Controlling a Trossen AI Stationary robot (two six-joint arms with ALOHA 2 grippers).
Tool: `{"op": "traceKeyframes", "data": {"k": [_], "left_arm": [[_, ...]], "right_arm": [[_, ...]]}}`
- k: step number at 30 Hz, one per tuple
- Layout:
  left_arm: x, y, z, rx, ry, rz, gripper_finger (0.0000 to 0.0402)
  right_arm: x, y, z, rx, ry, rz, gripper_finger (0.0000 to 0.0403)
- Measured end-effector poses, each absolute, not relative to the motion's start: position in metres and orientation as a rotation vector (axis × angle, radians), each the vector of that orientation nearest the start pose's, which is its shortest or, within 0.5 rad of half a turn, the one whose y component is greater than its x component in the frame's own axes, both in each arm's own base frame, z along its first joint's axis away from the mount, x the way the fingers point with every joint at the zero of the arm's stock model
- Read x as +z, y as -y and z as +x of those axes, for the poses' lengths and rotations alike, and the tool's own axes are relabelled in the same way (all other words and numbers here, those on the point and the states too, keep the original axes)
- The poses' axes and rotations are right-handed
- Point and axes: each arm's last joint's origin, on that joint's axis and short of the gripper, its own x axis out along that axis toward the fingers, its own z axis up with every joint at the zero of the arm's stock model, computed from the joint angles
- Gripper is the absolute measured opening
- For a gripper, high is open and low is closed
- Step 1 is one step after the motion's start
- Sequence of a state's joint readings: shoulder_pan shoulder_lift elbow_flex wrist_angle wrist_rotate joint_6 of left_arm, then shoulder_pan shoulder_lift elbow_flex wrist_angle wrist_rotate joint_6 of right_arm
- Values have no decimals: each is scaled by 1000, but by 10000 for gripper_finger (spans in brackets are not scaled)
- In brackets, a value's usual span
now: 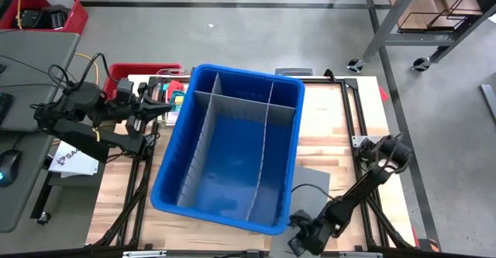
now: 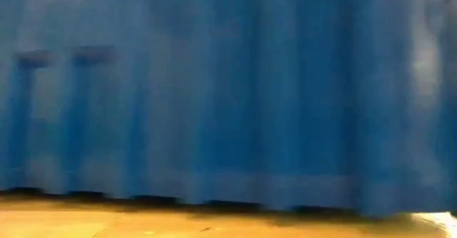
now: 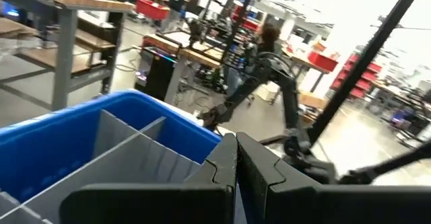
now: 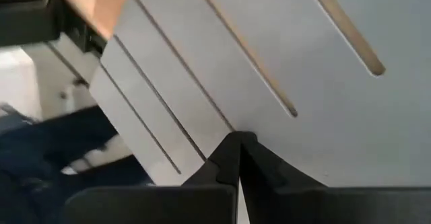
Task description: Sort blocks
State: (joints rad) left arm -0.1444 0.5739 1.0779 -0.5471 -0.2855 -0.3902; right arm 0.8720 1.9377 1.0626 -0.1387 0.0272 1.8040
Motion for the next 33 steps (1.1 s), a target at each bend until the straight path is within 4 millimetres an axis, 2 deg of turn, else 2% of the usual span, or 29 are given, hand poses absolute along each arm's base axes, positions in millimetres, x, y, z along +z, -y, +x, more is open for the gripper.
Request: {"op": "traceKeyframes", "data": {"k": [4,7,9,13,15,17,22,25,28,33], "left_arm": [[414,2,80,197,-5,-378,0],[416,1,80,211,19,-384,0],[416,1,80,213,29,-391,0],[416,1,81,216,31,-432,0],[416,2,81,216,29,-443,0],[416,2,83,218,24,-444,0],[414,3,91,232,5,-465,0],[413,3,96,237,-10,-484,0],[411,4,102,242,-25,-504,0],[409,6,110,228,-53,-517,0]], "right_arm": [[149,-297,231,-288,-1301,1001,0],[176,-317,221,-226,-1318,1003,0],[183,-332,211,-187,-1333,1017,2],[177,-357,181,-263,-1381,1104,31],[171,-367,165,-313,-1380,1155,62],[166,-373,158,-313,-1393,1171,100],[151,-375,166,-350,-1366,1194,196],[140,-374,170,-413,-1347,1198,234],[132,-374,175,-433,-1296,1205,248],[114,-374,183,-458,-1203,1211,250]]}}
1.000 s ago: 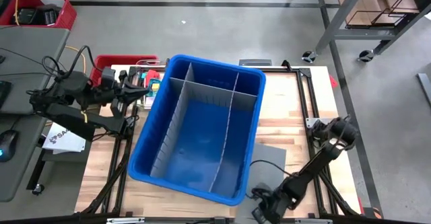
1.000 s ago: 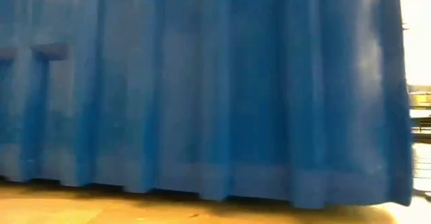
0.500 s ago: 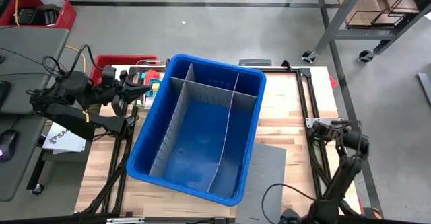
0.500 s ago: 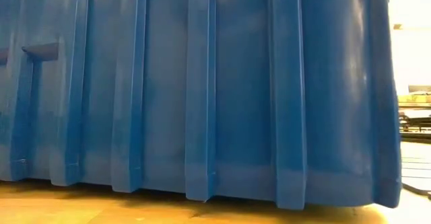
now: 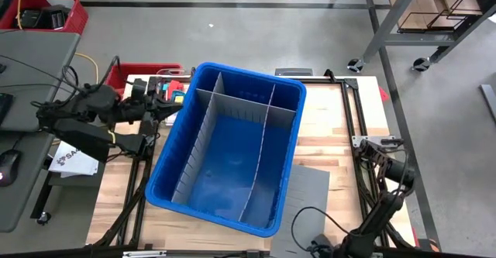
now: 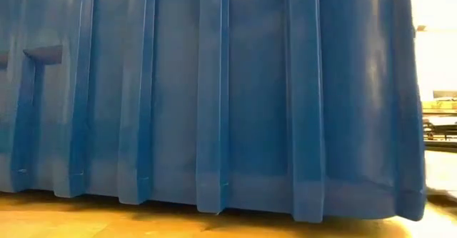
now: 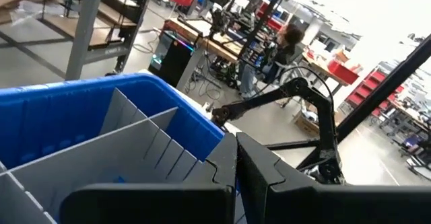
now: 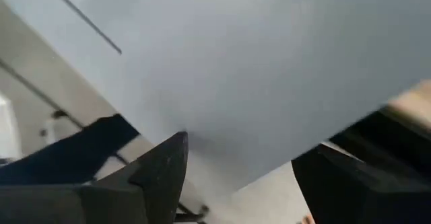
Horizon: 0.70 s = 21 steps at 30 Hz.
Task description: Sort blocks
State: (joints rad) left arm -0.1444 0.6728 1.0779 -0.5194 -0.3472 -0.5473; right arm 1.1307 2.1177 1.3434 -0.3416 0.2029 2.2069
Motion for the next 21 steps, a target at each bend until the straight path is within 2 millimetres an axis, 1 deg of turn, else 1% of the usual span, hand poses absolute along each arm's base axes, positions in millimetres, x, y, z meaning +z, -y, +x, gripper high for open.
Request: {"op": "traceKeyframes", "data": {"k": [3,7,11,13,15,17,19,21], "left_arm": [[408,8,114,200,-74,-530,0],[405,9,118,185,-100,-540,0],[404,9,120,184,-110,-538,0],[404,9,120,184,-110,-538,0],[404,9,121,185,-112,-537,0],[404,9,120,185,-113,-529,0],[404,9,120,184,-113,-515,0],[404,9,120,183,-116,-499,0]], "right_arm": [[103,-382,190,-410,-1122,1264,250],[94,-389,197,-348,-985,1331,250],[99,-388,198,-342,-817,1343,246],[105,-387,196,-337,-755,1343,233],[108,-386,193,-333,-741,1325,206],[114,-385,190,-322,-732,1307,162],[130,-386,189,-287,-712,1326,99],[153,-383,193,-252,-690,1354,33]]}}
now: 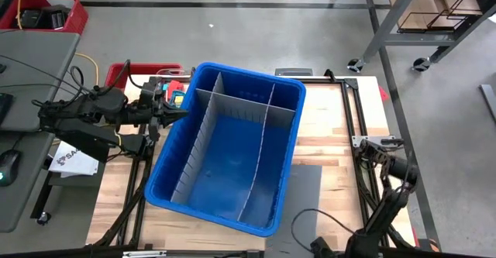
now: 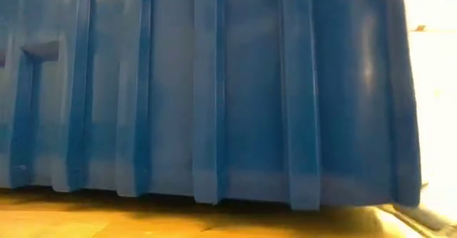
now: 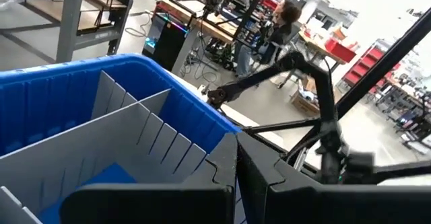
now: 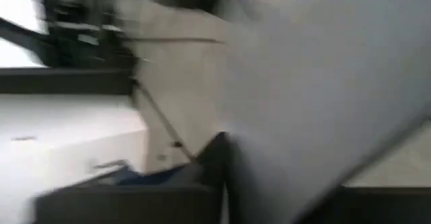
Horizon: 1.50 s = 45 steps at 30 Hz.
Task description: Sort blocks
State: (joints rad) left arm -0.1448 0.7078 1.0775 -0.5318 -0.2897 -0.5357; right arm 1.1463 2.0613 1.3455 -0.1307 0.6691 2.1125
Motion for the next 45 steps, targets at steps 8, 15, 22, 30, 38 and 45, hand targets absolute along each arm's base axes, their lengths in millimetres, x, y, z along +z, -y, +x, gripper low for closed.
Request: {"op": "traceKeyframes", "data": {"k": [8,15,22,30,38,45], "left_arm": [[402,9,120,186,-146,-443,0],[388,6,116,296,-263,-419,8],[380,4,114,378,-333,-434,63],[386,6,133,360,-252,-459,147],[426,10,144,152,110,-433,174],[465,6,127,194,503,-347,175]], "right_arm": [[240,-350,170,-266,-908,1291,3],[330,-284,133,-420,-1081,1064,1],[411,-212,109,-460,-1091,971,0],[442,-167,115,-446,-820,1085,0],[497,-129,120,-405,-323,962,0],[549,-89,106,-539,81,674,0]]}}
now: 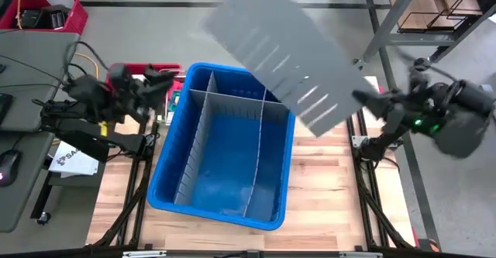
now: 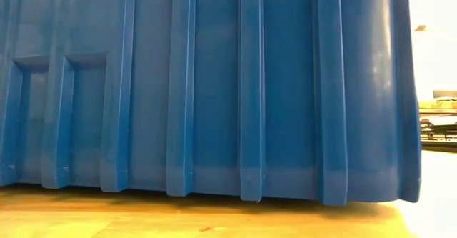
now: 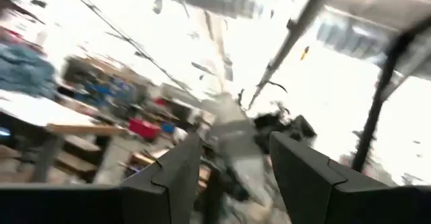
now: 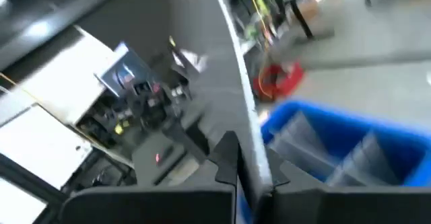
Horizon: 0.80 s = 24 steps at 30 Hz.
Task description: Sort blocks
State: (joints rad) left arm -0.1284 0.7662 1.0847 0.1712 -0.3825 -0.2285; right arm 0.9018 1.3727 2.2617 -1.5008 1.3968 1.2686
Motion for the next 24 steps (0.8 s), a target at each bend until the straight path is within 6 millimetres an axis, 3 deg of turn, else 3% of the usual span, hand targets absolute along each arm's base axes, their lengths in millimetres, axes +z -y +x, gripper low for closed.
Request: {"op": "traceKeyframes", "data": {"k": [5,11,17,24], "left_arm": [[484,-4,100,263,531,-395,175],[515,-2,66,13,463,-479,175],[514,4,60,-157,130,-514,175],[513,7,64,-212,51,-543,175]], "right_arm": [[575,-80,109,-551,111,589,0],[588,-84,122,-486,110,562,0],[581,-106,155,-315,30,579,0],[572,-131,189,-242,1,604,0]]}}
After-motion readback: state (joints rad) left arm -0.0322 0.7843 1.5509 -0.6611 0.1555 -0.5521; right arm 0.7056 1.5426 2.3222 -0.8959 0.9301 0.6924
